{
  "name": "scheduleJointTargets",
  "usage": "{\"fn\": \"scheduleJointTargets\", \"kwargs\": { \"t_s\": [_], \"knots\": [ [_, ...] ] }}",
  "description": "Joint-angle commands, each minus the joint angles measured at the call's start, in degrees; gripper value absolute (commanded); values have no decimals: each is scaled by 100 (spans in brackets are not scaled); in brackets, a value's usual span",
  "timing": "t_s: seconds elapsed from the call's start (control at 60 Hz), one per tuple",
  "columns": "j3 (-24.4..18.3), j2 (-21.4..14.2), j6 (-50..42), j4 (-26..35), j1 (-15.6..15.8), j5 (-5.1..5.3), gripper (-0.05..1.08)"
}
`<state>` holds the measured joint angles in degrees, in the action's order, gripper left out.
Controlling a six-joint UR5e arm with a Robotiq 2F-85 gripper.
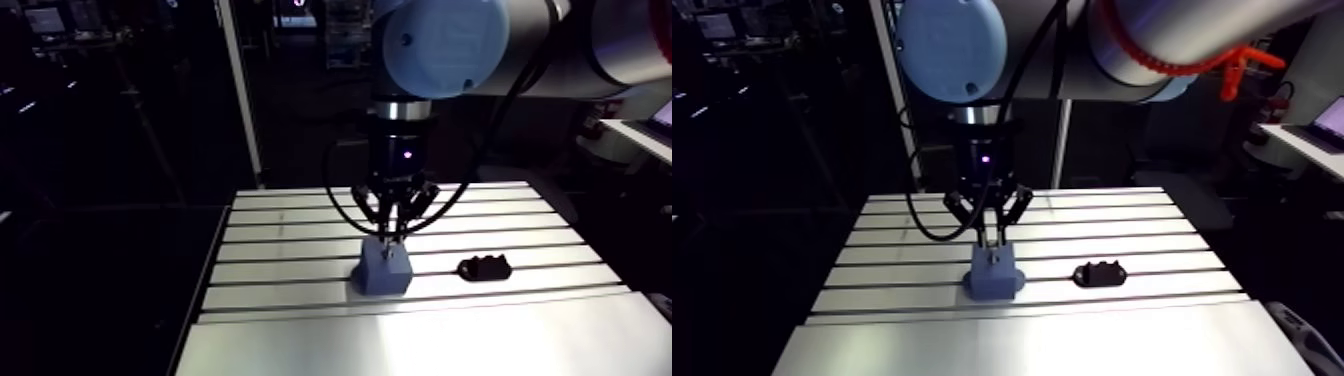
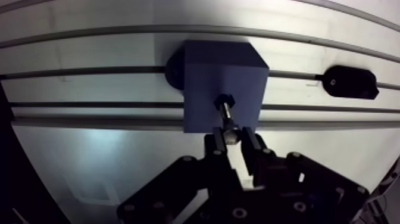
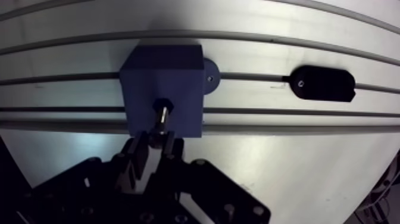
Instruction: Pick up the M10 bolt and insert it into the hex recess until seated.
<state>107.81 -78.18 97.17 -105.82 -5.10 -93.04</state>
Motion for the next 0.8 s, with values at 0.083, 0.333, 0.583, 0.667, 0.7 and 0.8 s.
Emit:
{"fn": "scheduleJointTargets", "kwargs": {
  "t_s": [0.083,0.333,0.583,0.667,0.7,0.8],
  "knots": [
    [-1,9,8,-81,1,-6,108],
    [-1,17,0,-93,1,1,108],
    [8,62,0,-93,1,1,108],
    [8,62,0,-93,1,1,108],
    [8,69,0,-93,1,1,108],
    [8,71,0,-101,1,1,108]
  ]
}}
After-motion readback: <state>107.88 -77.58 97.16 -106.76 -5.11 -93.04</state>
